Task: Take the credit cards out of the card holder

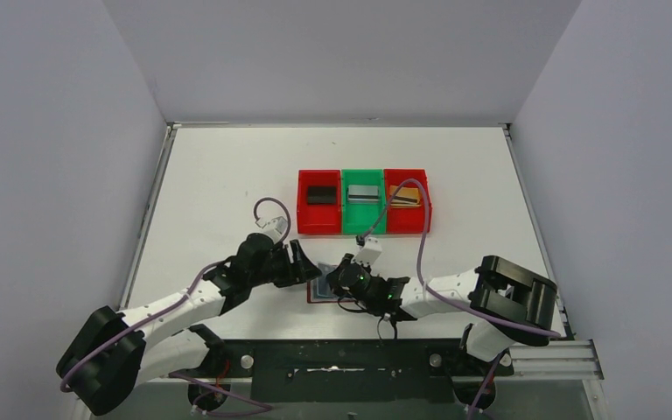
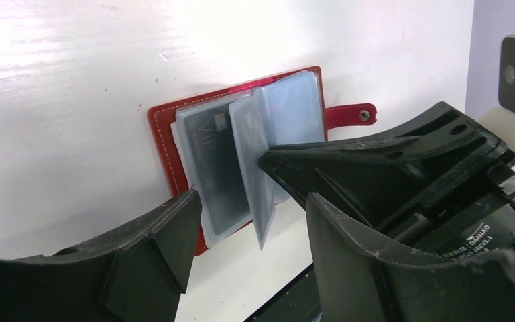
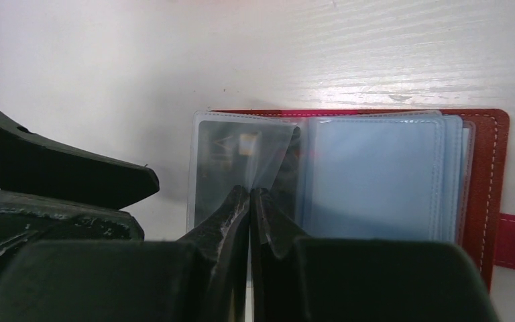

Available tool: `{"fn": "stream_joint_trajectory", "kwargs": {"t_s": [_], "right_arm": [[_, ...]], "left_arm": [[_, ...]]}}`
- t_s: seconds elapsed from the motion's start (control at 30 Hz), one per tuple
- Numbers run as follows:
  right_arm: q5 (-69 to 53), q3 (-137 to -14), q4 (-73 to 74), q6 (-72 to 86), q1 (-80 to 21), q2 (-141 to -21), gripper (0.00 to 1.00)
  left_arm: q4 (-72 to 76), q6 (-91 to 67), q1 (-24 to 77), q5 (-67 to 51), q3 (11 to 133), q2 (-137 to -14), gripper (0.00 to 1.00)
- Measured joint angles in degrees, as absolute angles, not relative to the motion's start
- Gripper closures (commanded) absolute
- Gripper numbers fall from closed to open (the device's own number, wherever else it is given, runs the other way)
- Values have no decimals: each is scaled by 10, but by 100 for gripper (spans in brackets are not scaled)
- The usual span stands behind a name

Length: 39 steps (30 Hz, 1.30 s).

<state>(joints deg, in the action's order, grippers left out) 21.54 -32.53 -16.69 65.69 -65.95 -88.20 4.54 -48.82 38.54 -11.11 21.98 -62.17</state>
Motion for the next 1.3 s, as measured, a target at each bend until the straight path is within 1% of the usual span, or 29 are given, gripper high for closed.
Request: {"fn": "stream_joint_trajectory", "kwargs": {"t_s": [0.13, 0.3, 0.43, 0.6, 0.7, 0.77, 0.87, 1.0, 1.3], "right_arm": [[214, -319, -180, 661, -660, -880, 98], [211, -312, -189, 667, -660, -880, 98], [209, -309, -197, 668, -659, -880, 98], [209, -307, -201, 670, -659, -880, 97], [208, -301, -206, 670, -656, -880, 96], [207, -298, -207, 670, -656, -879, 95], [206, -292, -209, 671, -656, -875, 94], [205, -288, -211, 672, -656, -873, 93], [205, -262, -233, 673, -656, -853, 91]], "left_arm": [[64, -495, 385, -108, 205, -622, 47], [98, -506, 386, -122, 201, -653, 56], [118, -508, 387, -133, 199, -674, 58], [140, -510, 390, -144, 199, -695, 66], [145, -510, 390, -149, 199, -704, 70], [149, -509, 390, -152, 199, -709, 74], [152, -507, 390, -157, 199, -719, 78], [154, -503, 390, -166, 199, -728, 80], [171, -492, 390, -198, 199, -743, 79]]}}
